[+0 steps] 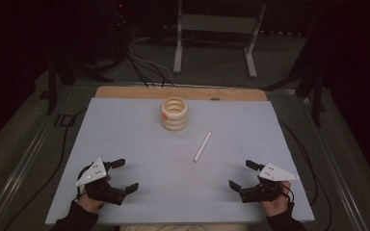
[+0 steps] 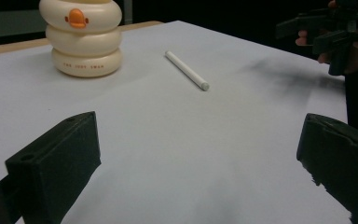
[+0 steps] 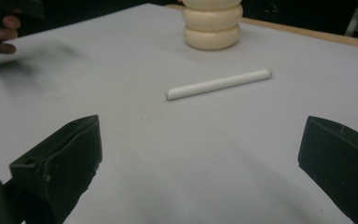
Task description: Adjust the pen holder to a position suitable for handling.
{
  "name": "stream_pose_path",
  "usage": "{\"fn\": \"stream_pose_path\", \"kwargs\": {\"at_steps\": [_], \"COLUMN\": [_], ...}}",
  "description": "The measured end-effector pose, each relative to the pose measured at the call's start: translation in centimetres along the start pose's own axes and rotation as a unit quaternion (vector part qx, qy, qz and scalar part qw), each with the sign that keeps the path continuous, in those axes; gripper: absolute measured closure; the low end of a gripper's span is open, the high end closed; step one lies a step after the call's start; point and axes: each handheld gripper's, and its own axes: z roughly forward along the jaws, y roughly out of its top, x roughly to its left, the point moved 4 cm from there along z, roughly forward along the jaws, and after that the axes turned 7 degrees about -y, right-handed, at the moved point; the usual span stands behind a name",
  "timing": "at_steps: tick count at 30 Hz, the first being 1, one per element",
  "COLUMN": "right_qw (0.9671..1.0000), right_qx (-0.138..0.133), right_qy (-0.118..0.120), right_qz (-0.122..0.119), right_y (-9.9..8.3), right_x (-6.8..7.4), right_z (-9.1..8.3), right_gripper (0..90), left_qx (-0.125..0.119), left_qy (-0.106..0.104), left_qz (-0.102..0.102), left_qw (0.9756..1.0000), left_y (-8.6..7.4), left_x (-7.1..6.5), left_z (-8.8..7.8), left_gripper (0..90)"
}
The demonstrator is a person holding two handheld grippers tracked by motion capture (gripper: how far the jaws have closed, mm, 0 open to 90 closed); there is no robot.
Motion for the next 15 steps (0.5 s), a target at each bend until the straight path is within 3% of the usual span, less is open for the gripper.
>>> {"fn": "stream_pose_path", "kwargs": {"at_steps": [10, 15], "right_qw": [0.9993, 0.9985], "right_qx": [0.024, 0.045], "right_qy": [0.02, 0.027], "right_qz": [0.021, 0.011], "right_y": [0.4, 1.0], "right_x": [-0.2, 0.6], "right_z": [-0.1, -0.1], "right_gripper": [0.0, 0.0], "left_qx": [-0.001, -0.003], "left_qy": [-0.005, -0.01], "left_qz": [0.001, -0.002], "left_qw": [1.0, 0.9999], "left_y": [0.0, 0.1], "left_x": [-0.2, -0.2], "left_z": [0.1, 0.1], "left_gripper": [0.0, 0.0]}}
